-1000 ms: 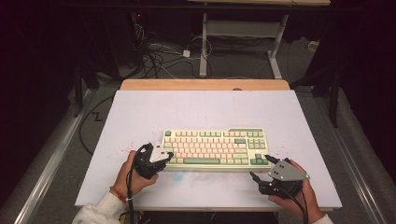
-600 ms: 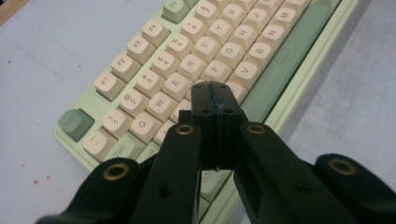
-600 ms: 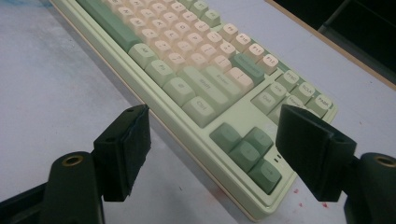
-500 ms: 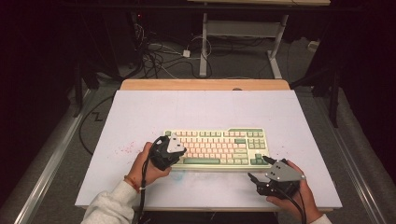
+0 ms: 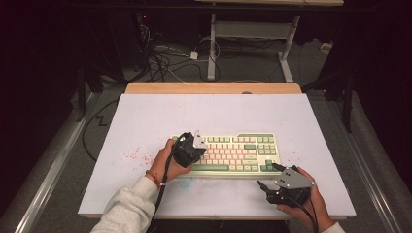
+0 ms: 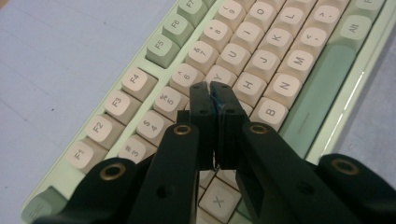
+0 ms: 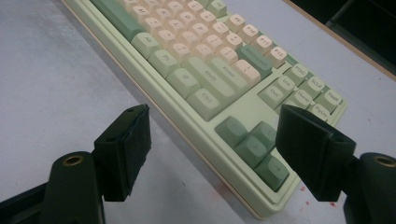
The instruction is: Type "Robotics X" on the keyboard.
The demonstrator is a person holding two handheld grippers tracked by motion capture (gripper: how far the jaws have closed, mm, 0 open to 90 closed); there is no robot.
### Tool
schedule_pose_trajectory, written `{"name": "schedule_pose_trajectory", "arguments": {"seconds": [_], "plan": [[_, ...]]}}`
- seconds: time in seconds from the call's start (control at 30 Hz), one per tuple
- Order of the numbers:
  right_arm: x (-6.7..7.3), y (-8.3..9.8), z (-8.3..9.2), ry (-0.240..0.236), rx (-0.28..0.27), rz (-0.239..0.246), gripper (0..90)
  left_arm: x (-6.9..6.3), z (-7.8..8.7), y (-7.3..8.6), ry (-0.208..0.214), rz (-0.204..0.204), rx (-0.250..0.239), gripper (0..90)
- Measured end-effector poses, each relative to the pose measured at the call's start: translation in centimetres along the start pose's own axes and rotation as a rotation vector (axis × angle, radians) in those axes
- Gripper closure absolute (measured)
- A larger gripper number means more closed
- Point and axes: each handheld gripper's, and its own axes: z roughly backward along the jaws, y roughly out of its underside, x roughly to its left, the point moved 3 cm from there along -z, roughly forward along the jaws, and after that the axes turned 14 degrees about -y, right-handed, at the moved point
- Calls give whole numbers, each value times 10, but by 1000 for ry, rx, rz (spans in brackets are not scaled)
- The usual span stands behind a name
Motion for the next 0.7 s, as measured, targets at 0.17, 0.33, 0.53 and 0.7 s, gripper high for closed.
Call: {"name": "schedule_pose_trajectory", "arguments": {"seconds": [0.17,0.33,0.53,0.7], "plan": [[0,1,-1,-1,8,2,268,2,-6,-6,-1,-8,15,857],[0,1,-1,-5,12,5,269,2,-10,-8,-3,-11,29,849],[1,2,-2,-4,26,11,271,-1,-16,-8,-2,-37,65,855],[1,1,-2,-4,25,12,271,0,-12,-10,-8,-35,41,845]]}}
